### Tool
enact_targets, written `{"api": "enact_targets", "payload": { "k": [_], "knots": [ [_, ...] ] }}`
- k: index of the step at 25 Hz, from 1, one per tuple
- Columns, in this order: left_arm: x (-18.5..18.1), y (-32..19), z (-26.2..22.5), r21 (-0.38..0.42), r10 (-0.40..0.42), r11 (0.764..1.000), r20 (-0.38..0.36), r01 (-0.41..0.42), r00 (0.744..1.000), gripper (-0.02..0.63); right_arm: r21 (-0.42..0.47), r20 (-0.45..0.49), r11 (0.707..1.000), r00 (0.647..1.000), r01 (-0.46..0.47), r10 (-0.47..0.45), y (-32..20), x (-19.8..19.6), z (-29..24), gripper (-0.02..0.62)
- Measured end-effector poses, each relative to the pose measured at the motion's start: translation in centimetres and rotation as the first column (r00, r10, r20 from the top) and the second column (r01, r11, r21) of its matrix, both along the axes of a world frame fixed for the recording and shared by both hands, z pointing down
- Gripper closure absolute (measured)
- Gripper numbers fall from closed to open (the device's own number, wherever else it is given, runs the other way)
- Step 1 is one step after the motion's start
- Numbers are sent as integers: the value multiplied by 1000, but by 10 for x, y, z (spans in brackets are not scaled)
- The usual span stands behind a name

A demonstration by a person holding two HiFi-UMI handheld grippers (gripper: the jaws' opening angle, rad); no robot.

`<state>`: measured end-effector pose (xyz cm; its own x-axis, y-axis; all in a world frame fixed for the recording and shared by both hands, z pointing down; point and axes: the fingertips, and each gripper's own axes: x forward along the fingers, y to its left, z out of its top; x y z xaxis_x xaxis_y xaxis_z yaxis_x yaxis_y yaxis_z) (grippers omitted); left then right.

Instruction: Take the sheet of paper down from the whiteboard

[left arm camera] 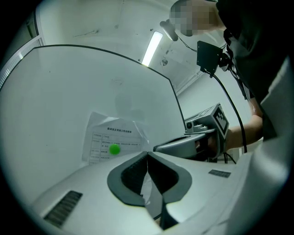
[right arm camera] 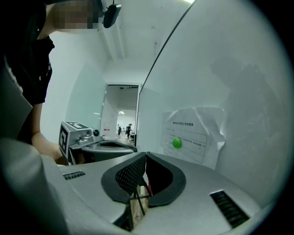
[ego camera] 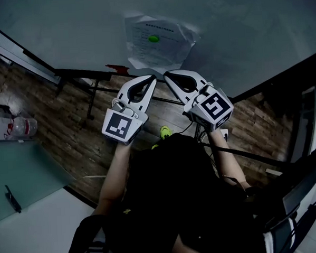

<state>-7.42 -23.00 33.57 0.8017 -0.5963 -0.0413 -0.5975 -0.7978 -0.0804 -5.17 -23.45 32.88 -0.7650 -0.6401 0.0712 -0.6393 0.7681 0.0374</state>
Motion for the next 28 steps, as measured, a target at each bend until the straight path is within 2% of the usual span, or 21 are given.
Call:
{"api": "enact_targets", "payload": {
  "k": [11, 19, 28],
  "knots": [
    [14, -42, -10, 32, -23, 999, 19, 22, 1000, 577, -4, -1, 1000, 1000, -5, 5, -31, 16, -2, 576],
    [17, -72, -16, 68, -70, 995, 34, 67, 997, 557, -15, -16, 1000, 1000, 2, -2, -43, 24, 1, 545],
    [17, -92, -19, 137, -174, 978, 98, 160, 980, 480, -24, -25, 999, 999, 26, -26, -47, 30, 4, 517]
  ]
}}
